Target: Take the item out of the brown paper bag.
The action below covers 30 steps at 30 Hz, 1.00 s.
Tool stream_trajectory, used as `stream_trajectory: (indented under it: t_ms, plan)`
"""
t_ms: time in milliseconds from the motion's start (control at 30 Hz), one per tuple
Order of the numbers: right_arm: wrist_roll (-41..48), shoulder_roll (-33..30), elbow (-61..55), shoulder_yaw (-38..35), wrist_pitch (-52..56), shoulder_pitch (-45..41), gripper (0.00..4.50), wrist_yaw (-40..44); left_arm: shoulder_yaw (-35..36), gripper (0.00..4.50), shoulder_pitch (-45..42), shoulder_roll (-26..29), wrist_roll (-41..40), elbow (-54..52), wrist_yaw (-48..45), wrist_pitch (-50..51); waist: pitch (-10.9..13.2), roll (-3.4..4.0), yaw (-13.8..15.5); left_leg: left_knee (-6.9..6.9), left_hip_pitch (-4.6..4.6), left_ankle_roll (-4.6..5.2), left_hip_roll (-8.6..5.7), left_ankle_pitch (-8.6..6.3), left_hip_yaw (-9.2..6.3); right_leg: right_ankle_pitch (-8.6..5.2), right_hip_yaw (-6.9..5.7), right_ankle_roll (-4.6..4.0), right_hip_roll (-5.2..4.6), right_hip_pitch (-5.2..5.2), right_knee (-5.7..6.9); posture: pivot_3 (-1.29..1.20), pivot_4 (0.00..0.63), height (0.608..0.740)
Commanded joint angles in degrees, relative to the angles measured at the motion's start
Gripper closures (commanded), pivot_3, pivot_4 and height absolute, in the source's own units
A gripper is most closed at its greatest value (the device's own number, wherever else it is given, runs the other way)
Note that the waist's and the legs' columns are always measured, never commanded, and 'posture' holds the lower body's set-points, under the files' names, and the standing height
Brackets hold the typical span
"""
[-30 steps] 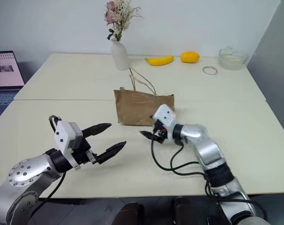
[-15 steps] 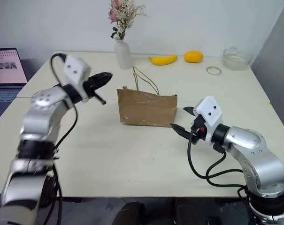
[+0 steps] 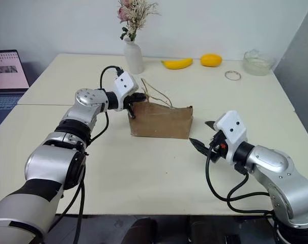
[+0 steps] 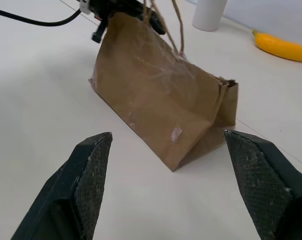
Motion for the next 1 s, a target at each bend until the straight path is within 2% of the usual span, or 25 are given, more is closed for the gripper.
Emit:
stream_trajectory:
  t_ms: [33,200,367,500,600,833,1000]
  plan:
    - [2.4,-2.0,-2.8,-3.0,0.1,0.9,0.74,0.6,-0.1,4.48,1.8,2.1,-1.8,-5.4,-11.6,0.2,0.0,0.0,-0.1,0.0,0.03,0.0,0.02,0.0,0.03,0.0,0.02,0.0,0.0,0.02,0.02,0.0,0.15,0.74]
    - [4.9,-6.3,-1.6,-5.1,-0.8,2.2,0.74,3.6,-1.0,4.48,14.6,7.0,-6.3,-25.4,-25.1,8.9,0.0,0.02,-0.5,0.0,0.12,0.01,0.11,0.0,0.03,-0.01,0.11,-0.02,0.0,0.06,0.08,0.0,0.15,0.74]
    - [5.7,-8.3,0.7,-4.4,-2.5,0.7,0.74,4.6,-0.6,4.48,27.6,10.2,-10.8,-46.6,-25.8,18.7,0.0,0.01,-0.6,0.03,0.22,0.01,0.13,0.01,-0.11,-0.01,0.12,-0.02,-0.01,0.12,0.16,0.0,0.15,0.74]
    - [6.3,-9.1,2.0,-3.4,-3.5,-0.5,0.74,5.1,3.4,4.48,32.5,11.5,-13.2,-56.1,-19.8,23.0,0.0,0.01,-0.6,0.06,0.39,0.01,0.13,0.01,-0.23,0.03,0.1,0.02,-0.04,0.27,0.22,0.0,0.15,0.74]
    - [7.0,-9.4,2.4,-3.1,-3.8,-0.7,0.74,5.8,7.1,3.98,35.9,13.2,-14.8,-63.1,-15.2,23.8,0.0,0.01,-0.6,0.07,0.39,0.02,0.11,0.02,-0.23,0.04,0.07,0.03,-0.02,0.3,0.22,0.0,0.15,0.74]
    - [10.2,-11.7,2.2,-0.7,-4.3,0.8,0.74,10.1,15.2,1.77,54.7,18.9,-20.4,-83.9,-12.5,21.7,0.0,0.02,-1.0,-0.03,0.39,0.02,0.15,0.01,-0.24,0.02,0.25,0.03,-0.23,0.26,0.05,0.0,0.15,0.74]
    - [12.5,-13.8,1.3,1.7,-4.2,2.3,0.74,13.2,12.9,0.26,63.8,19.5,-16.9,-88.1,-11.7,11.4,0.0,0.01,-0.4,0.01,0.42,0.02,0.13,0.02,-0.27,0.03,0.15,0.03,-0.29,0.31,0.07,0.0,0.15,0.74]
